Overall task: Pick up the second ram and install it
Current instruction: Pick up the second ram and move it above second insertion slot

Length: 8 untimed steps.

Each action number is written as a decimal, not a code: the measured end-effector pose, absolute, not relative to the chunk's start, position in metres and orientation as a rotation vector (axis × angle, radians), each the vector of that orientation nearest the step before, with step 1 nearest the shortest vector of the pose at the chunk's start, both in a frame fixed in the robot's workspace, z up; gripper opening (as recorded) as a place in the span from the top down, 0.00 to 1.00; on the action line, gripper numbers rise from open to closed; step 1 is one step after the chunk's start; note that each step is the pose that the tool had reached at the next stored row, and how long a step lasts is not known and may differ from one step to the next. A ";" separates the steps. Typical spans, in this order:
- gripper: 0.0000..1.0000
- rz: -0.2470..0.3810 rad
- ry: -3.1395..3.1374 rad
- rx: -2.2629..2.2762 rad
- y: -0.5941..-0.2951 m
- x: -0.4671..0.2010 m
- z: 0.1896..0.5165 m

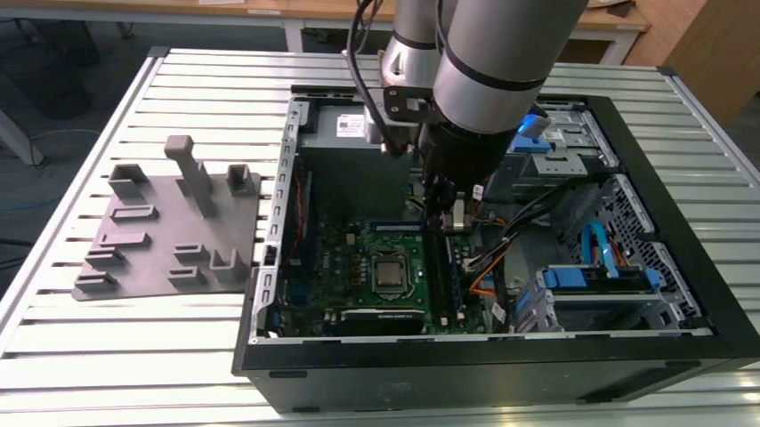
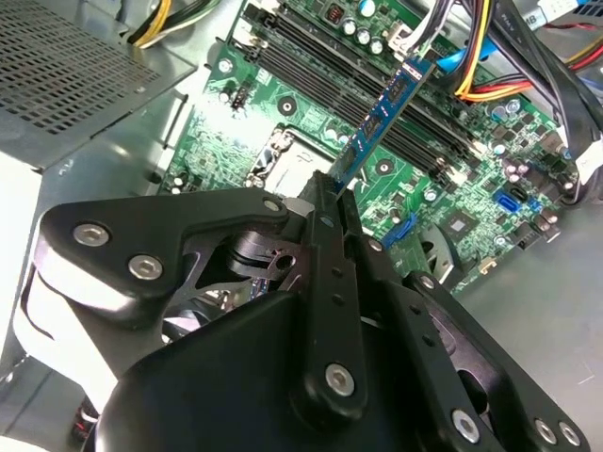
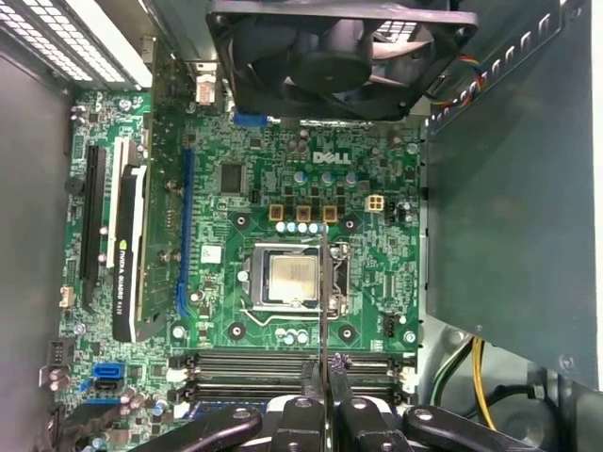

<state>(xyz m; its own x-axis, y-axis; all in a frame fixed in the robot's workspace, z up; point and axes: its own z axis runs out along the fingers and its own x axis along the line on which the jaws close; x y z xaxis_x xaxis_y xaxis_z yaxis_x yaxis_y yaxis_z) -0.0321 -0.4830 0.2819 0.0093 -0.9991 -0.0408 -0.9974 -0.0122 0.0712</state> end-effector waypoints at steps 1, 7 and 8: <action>0.89 -0.123 -2.192 2.216 -0.484 -0.032 0.282; 0.89 -0.123 -2.192 2.216 -0.486 -0.032 0.282; 0.89 -0.123 -2.192 2.216 -0.486 -0.032 0.282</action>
